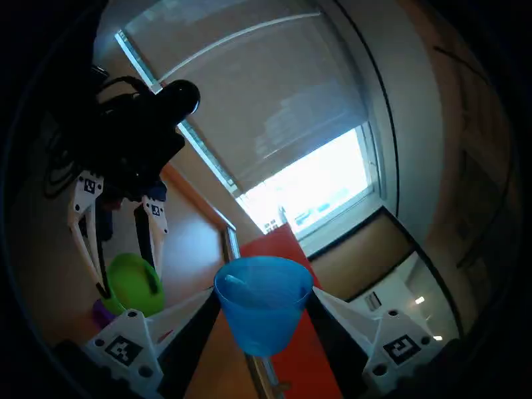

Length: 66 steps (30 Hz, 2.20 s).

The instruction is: Pour water

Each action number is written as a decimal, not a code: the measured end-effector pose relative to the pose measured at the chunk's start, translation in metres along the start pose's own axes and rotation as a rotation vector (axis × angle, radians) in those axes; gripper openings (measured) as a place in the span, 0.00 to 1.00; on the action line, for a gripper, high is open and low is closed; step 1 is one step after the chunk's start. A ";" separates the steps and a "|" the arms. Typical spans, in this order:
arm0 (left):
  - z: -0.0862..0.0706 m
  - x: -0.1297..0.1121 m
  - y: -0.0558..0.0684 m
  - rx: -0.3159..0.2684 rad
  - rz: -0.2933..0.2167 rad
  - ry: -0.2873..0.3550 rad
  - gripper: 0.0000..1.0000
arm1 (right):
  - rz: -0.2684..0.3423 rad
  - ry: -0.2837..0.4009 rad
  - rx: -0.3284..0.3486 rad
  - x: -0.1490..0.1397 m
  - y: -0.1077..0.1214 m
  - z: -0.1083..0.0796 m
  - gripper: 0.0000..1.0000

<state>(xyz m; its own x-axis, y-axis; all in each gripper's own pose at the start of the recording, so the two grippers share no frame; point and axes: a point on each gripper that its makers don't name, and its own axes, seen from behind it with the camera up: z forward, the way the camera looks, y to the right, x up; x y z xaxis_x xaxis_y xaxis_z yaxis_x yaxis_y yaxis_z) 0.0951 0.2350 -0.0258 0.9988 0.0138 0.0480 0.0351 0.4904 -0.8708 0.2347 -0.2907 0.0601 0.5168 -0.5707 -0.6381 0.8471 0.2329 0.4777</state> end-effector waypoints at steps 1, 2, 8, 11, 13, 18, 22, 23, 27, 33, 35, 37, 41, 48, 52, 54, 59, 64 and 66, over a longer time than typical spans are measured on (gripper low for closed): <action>0.000 0.000 0.000 0.000 0.001 0.000 0.88 | -0.004 -0.001 0.000 0.000 0.000 0.000 0.89; 0.000 0.000 0.000 0.000 0.001 0.000 0.88 | -0.008 -0.001 -0.001 0.000 0.000 0.000 0.89; 0.000 0.001 0.001 -0.002 0.005 -0.001 0.88 | -0.037 -0.002 -0.006 0.001 0.002 0.001 0.89; 0.000 0.002 0.000 -0.002 0.007 0.000 0.88 | -0.049 -0.001 -0.004 0.003 0.002 0.000 0.89; 0.000 0.002 0.000 -0.002 0.007 0.002 0.87 | -0.054 0.000 -0.003 0.003 0.003 0.000 0.89; 0.000 0.004 -0.001 -0.002 0.008 0.005 0.88 | -0.074 0.005 -0.004 0.005 0.004 0.000 0.89; 0.000 0.004 -0.001 -0.002 0.008 0.005 0.88 | -0.094 0.006 -0.004 0.006 0.004 0.000 0.89; 0.000 0.003 -0.001 -0.002 0.008 0.005 0.87 | -0.099 0.006 -0.004 0.007 0.004 0.000 0.89; 0.001 0.003 -0.002 0.000 0.007 0.003 0.88 | -0.111 0.006 -0.004 0.007 0.004 0.001 0.89; 0.001 0.003 -0.001 -0.002 0.008 0.004 0.88 | -0.125 0.007 -0.010 0.009 0.005 0.000 0.89; 0.001 0.004 -0.001 -0.002 0.010 0.003 0.88 | -0.132 0.007 -0.013 0.009 0.006 0.000 0.89; 0.001 0.004 0.000 -0.002 0.012 0.003 0.88 | -0.141 0.007 -0.015 0.010 0.006 0.000 0.89; 0.001 0.004 0.000 -0.002 0.012 0.003 0.88 | -0.157 0.008 -0.017 0.010 0.007 -0.001 0.89; 0.001 0.003 0.000 -0.002 0.011 0.003 0.87 | -0.166 0.016 -0.020 0.012 0.008 -0.001 0.89; 0.001 0.003 0.000 0.000 0.013 0.001 0.88 | -0.177 0.019 -0.025 0.013 0.009 -0.001 0.89; 0.001 0.003 0.000 0.000 0.013 0.001 0.88 | -0.181 0.019 -0.026 0.014 0.010 -0.001 0.89; 0.001 0.003 0.001 -0.002 0.012 0.001 0.88 | -0.193 0.020 -0.029 0.014 0.010 -0.001 0.89; 0.001 0.004 0.003 -0.004 0.015 0.001 0.88 | -0.203 0.021 -0.031 0.014 0.011 -0.002 0.89; 0.002 0.004 0.003 -0.005 0.015 0.002 0.88 | -0.207 0.021 -0.033 0.014 0.012 -0.002 0.89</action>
<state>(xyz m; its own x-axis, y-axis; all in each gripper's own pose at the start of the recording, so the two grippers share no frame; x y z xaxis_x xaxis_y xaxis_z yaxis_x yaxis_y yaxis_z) 0.0992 0.2380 -0.0276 0.9992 0.0198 0.0339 0.0200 0.4862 -0.8736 0.2523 -0.2945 0.0558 0.3331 -0.5924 -0.7335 0.9390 0.1379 0.3150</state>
